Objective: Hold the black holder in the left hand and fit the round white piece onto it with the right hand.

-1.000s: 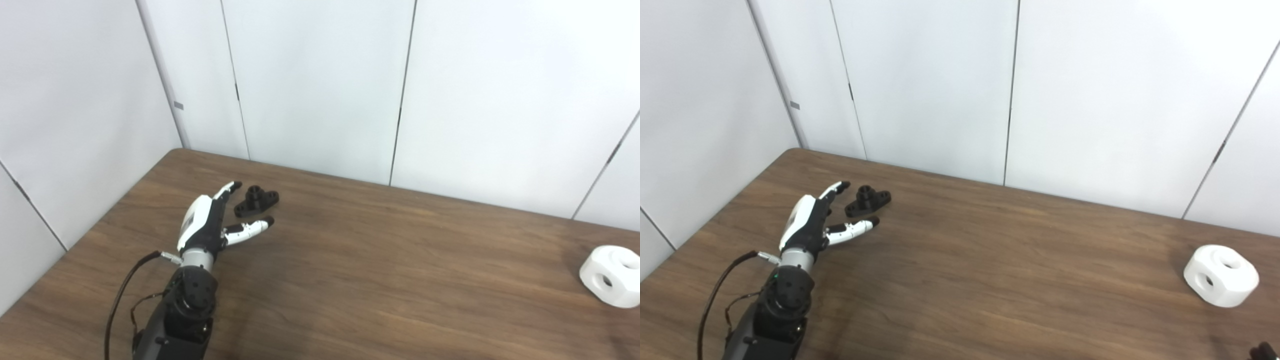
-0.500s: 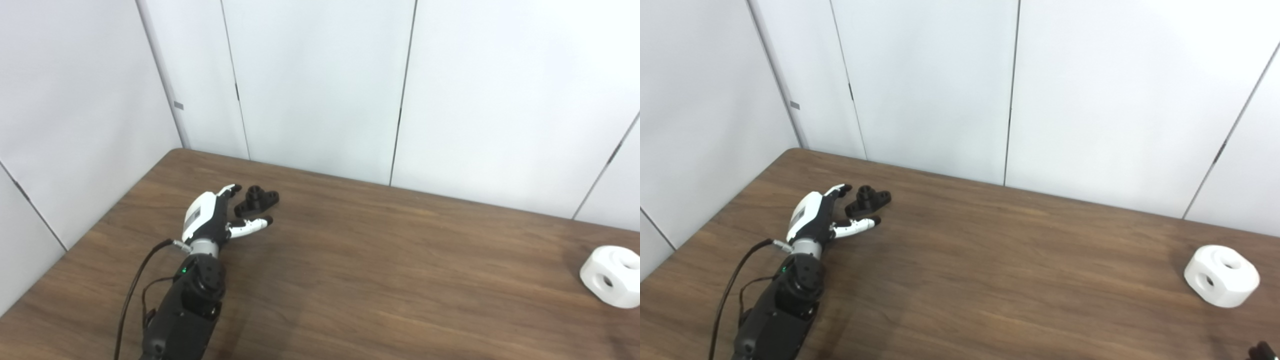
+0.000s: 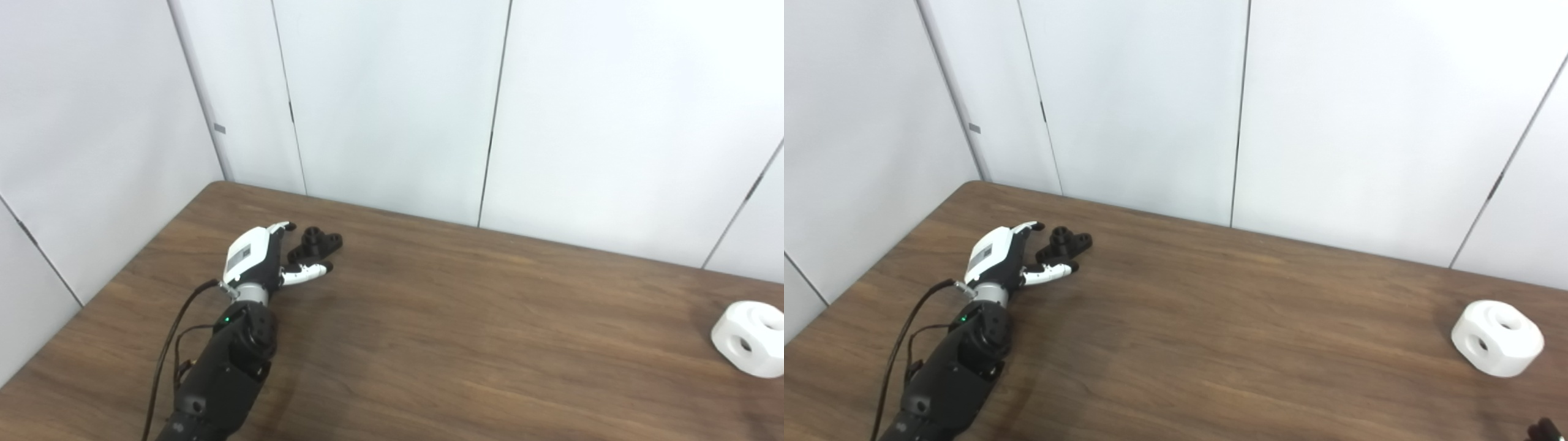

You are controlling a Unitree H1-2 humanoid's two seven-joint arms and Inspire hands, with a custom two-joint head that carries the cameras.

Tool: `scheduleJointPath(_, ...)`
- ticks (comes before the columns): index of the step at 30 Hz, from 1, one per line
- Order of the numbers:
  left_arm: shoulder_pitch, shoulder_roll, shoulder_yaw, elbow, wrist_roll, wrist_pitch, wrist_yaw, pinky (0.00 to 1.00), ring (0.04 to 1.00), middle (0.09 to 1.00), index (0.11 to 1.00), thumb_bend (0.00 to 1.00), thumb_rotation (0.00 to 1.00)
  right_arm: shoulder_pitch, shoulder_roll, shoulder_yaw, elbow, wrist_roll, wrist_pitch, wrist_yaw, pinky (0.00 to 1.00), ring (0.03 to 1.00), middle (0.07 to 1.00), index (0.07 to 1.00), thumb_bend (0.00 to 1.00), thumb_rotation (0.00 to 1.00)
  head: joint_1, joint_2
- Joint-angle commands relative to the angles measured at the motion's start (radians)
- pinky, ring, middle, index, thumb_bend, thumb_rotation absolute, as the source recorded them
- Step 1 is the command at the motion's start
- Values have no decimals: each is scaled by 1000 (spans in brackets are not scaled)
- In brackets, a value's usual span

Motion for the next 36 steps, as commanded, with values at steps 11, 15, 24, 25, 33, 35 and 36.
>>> scheduleJointPath(11,-76,53,-32,90,38,-30,65,1000,974,916,831,885,391,23,12,19,20,18,6,7,1000,1000,994,992,668,1000,-3,8)
scheduleJointPath(15,-87,52,-37,120,34,-44,79,1000,970,907,802,881,368,25,13,20,12,20,11,6,1000,1000,991,989,658,1000,-3,8)
scheduleJointPath(24,-113,56,-50,181,28,-57,92,1000,974,904,753,877,361,27,10,21,4,14,14,5,1000,1000,993,994,661,1000,-2,13)
scheduleJointPath(25,-114,55,-49,181,25,-57,90,1000,975,905,751,876,360,27,10,21,6,13,11,5,1000,1000,992,993,659,1000,-3,14)
scheduleJointPath(33,-123,45,-55,178,10,-41,79,1000,972,908,728,872,342,30,11,22,2,0,-1,0,1000,1000,986,991,651,1000,-6,19)
scheduleJointPath(35,-127,43,-58,182,7,-38,78,1000,969,909,726,868,335,31,10,22,0,-4,3,-1,1000,1000,985,989,654,1000,-6,20)
scheduleJointPath(36,-128,42,-60,185,7,-36,78,1000,967,910,722,864,335,32,10,22,-2,-5,5,-1,1000,1000,985,990,663,1000,-7,20)
